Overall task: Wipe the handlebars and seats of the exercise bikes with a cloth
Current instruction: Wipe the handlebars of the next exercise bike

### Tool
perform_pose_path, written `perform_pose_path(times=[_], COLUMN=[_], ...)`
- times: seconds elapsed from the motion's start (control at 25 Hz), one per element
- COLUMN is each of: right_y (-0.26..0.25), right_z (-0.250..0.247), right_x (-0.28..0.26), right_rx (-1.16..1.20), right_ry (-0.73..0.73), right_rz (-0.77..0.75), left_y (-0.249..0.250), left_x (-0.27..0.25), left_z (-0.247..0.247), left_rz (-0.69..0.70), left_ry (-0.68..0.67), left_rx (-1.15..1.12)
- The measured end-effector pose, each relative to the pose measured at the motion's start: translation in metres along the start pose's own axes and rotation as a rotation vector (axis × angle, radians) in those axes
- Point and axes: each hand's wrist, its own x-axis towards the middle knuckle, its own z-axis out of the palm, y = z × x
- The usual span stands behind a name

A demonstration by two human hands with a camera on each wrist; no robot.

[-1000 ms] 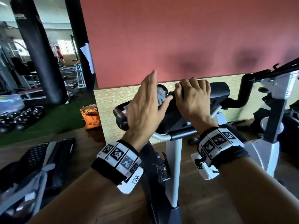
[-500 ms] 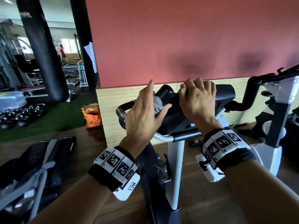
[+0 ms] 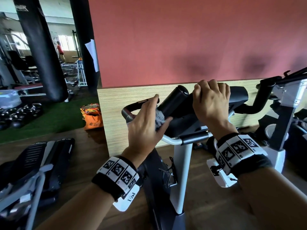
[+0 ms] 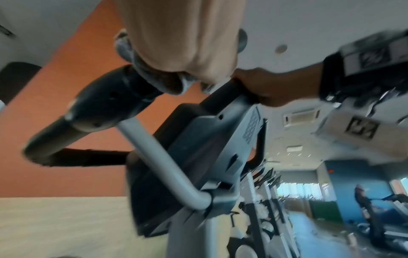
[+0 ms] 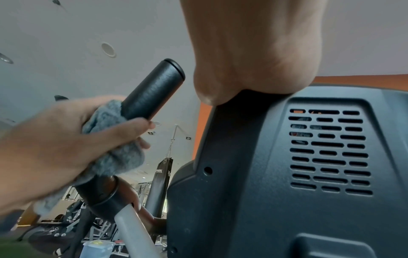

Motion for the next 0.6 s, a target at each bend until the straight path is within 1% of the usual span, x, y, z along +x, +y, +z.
perform_pose_path(times=[0.08,0.12,0.2,0.24,0.28,0.32,0.36,0.4,0.44,0.48,0.52,0.56,0.6], right_y=[-0.002,-0.003,-0.004,-0.007,-0.016,-0.031,-0.050,-0.071,-0.090,-0.105,-0.121,-0.131,-0.135], right_z=[0.000,0.000,0.000,-0.008,-0.016,-0.026,-0.034,-0.040,-0.039,-0.030,-0.017,-0.006,0.001], right_x=[0.001,0.000,0.000,0.001,0.001,-0.001,-0.006,-0.015,-0.025,-0.034,-0.042,-0.048,-0.053], right_rx=[-0.023,-0.043,-0.008,0.102,0.239,0.384,0.454,0.398,0.228,0.051,-0.102,-0.217,-0.315], right_ry=[0.012,0.002,-0.016,-0.016,0.030,0.089,0.151,0.192,0.171,0.122,0.057,-0.003,-0.027], right_rz=[0.008,0.018,0.063,0.100,0.129,0.135,0.072,-0.065,-0.247,-0.422,-0.510,-0.501,-0.453], left_y=[0.019,0.025,0.018,0.008,-0.009,-0.026,-0.045,-0.063,-0.080,-0.096,-0.111,-0.123,-0.129], left_x=[0.020,0.026,0.023,0.014,0.003,-0.009,-0.018,-0.021,-0.019,-0.015,-0.010,-0.005,-0.001], left_z=[0.001,0.001,0.004,0.006,0.007,0.005,0.004,0.004,0.005,0.006,0.009,0.011,0.014], left_rz=[-0.010,0.006,0.101,0.145,0.157,0.133,0.101,0.092,0.117,0.166,0.212,0.245,0.268], left_ry=[0.006,0.011,0.035,0.063,0.075,0.057,0.011,-0.055,-0.136,-0.207,-0.260,-0.301,-0.331], left_rx=[0.067,0.064,0.030,-0.008,-0.095,-0.206,-0.313,-0.386,-0.426,-0.450,-0.478,-0.517,-0.561])
